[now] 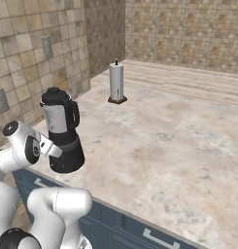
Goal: Grab the onion and lemon wedge from the fridge, place them in the blender, close the lid, and turn on the blender to create a marinade.
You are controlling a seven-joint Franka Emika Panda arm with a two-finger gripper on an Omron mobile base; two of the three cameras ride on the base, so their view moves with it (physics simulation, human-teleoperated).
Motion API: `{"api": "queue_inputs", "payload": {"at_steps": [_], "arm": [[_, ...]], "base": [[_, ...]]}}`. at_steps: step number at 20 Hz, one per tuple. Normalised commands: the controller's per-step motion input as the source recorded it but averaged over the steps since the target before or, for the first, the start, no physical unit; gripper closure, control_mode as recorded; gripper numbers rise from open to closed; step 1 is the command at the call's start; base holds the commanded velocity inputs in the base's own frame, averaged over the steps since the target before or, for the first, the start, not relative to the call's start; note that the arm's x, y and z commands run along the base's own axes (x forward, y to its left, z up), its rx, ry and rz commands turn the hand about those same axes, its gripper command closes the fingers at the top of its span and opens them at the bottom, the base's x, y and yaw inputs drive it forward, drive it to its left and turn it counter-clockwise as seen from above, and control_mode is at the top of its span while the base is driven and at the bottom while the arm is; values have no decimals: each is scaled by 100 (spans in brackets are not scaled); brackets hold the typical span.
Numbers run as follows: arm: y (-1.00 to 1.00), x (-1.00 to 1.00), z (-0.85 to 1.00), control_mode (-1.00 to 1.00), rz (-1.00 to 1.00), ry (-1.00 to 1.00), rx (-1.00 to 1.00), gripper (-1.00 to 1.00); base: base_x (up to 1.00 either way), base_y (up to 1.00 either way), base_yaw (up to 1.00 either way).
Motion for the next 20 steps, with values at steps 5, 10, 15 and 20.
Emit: {"api": "queue_inputs", "payload": {"at_steps": [5, 10, 15, 20], "arm": [[-28, 60, 0, -100, -1, 0, 0, 100], [-41, 52, 0, -100, -1, 0, 0, 100], [-44, 23, -5, -100, 0, -6, 0, 100], [-42, 3, -24, -100, 0, -27, 0, 100]], "base": [[0, 0, 0], [0, 0, 0], [0, 0, 0], [0, 0, 0]]}}
